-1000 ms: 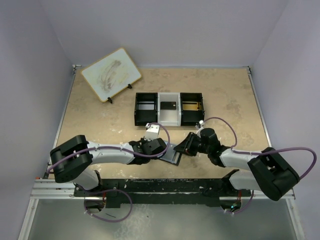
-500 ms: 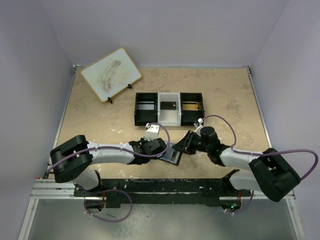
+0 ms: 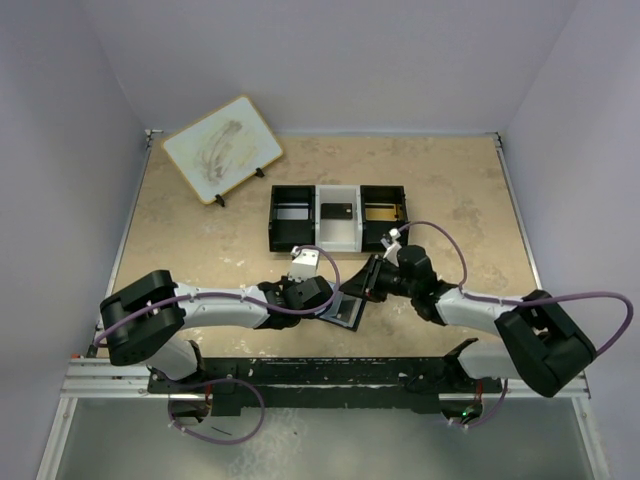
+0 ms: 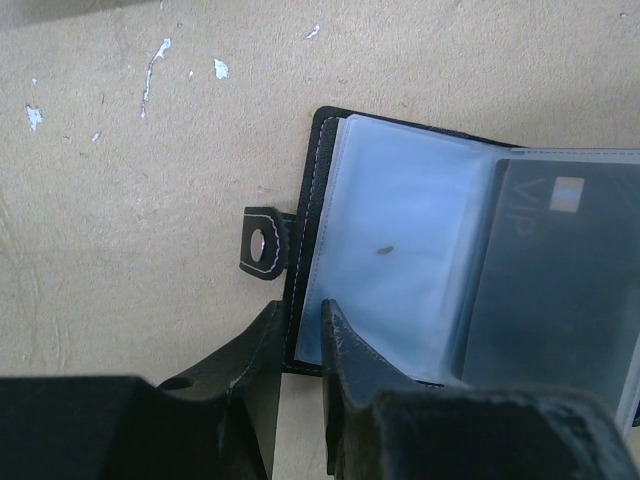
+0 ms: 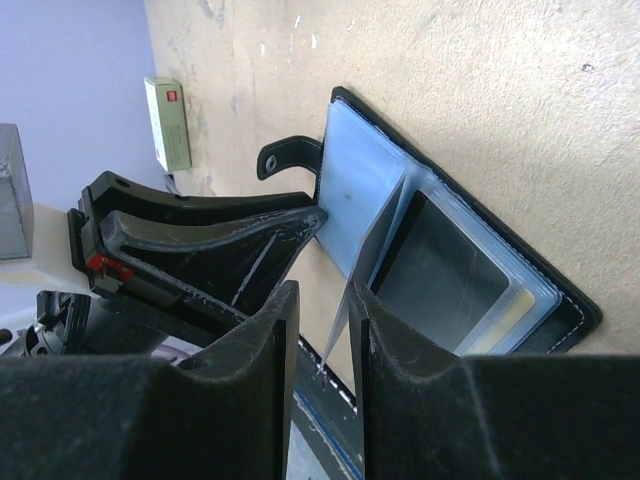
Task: Take the credit cards out of the card holder
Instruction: Remove the credit card from the card holder.
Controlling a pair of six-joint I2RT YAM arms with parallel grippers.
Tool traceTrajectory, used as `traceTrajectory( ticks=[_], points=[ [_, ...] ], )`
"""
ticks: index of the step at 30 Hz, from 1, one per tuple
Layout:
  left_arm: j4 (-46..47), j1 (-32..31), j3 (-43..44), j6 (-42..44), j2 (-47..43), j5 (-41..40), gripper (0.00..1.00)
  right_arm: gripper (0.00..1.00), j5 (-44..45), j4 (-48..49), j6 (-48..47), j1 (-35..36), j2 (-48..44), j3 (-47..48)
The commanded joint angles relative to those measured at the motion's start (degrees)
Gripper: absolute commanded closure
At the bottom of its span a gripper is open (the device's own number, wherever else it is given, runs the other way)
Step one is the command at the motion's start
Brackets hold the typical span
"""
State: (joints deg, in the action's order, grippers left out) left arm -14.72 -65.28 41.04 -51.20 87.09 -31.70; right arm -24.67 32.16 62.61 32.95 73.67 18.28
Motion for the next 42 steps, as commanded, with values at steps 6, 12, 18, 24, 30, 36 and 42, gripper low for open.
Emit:
traceTrajectory(
  ticks=[6, 12, 18, 24, 30, 36, 42],
  points=[
    [1.89, -0.26, 0.99, 0.19, -1.37, 3.76, 0.84, 0.7, -2.31, 1.6, -2.15, 0.27, 3.1, 5.03],
    [2.03, -0.34, 0.48, -0.6, -2.65, 2.83, 0.84, 0.69, -2.09, 1.34, -2.53, 1.37, 6.0, 7.82],
    [0.43, -0.38, -0.76, -2.26, -5.77, 0.58, 0.82, 0.69, -2.17, 0.79, -3.48, 2.11, 10.41, 10.1],
    [-1.26, -0.36, -3.06, -3.79, -11.75, -1.49, 0.79, 0.69, -1.58, -0.38, -4.71, 2.12, 10.94, 11.38],
    [-0.21, -0.37, -3.28, -3.31, -15.49, -2.02, 0.73, 0.69, 2.41, -5.35, -6.87, 2.12, 6.94, 10.32],
    [4.43, -0.36, -1.01, -0.06, -12.35, 2.69, 0.71, 0.7, 0.74, -4.05, -7.18, 2.52, 8.86, 7.93],
    [7.41, -0.35, -0.39, 1.4, -7.7, 5.57, 0.71, 0.71, 1.81, -4.57, -7.51, 2.91, 10.69, 7.43]
  ],
)
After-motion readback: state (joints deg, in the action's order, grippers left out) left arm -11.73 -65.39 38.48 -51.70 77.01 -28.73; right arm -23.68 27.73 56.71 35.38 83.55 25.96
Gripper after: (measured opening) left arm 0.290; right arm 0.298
